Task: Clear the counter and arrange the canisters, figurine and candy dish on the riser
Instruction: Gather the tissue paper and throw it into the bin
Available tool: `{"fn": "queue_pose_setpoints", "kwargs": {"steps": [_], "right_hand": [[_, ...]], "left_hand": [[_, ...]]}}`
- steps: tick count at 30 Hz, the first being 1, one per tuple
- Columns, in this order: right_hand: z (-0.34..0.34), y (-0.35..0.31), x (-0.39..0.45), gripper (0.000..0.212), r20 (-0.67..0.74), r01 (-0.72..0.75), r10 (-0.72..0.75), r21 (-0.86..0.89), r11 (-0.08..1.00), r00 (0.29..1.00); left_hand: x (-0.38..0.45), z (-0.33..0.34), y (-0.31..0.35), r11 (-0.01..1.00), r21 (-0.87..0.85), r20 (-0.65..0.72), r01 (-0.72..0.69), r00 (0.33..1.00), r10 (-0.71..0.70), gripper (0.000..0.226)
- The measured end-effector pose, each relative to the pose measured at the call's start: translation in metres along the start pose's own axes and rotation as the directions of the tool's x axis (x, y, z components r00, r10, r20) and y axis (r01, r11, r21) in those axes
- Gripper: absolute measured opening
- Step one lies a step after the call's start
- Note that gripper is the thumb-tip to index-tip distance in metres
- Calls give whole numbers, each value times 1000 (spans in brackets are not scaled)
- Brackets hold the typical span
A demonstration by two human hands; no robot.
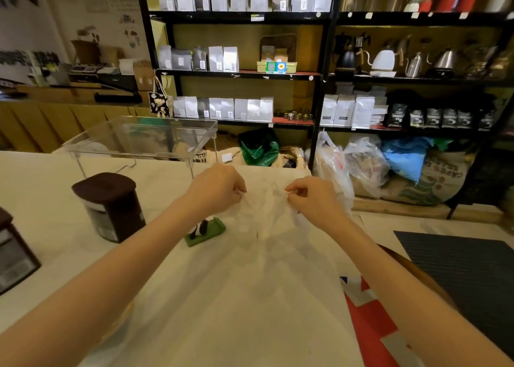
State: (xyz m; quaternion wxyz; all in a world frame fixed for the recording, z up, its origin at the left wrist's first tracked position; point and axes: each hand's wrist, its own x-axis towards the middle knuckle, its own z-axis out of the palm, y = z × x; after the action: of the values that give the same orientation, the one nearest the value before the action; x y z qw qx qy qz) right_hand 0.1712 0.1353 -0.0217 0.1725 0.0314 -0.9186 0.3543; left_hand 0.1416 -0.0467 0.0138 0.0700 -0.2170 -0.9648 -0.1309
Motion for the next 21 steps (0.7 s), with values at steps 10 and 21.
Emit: {"fn": "queue_pose_setpoints", "kwargs": {"steps": [10, 21], "right_hand": [[9, -60, -116, 27, -41, -69, 74, 115, 991, 996], [83, -110, -276, 5, 12, -66, 65, 185, 980, 998]], "left_hand": [[-122, -12, 3, 993, -99, 4, -64, 998, 65, 27], [-305, 22, -23, 945, -281, 63, -167, 979, 192, 23]]}}
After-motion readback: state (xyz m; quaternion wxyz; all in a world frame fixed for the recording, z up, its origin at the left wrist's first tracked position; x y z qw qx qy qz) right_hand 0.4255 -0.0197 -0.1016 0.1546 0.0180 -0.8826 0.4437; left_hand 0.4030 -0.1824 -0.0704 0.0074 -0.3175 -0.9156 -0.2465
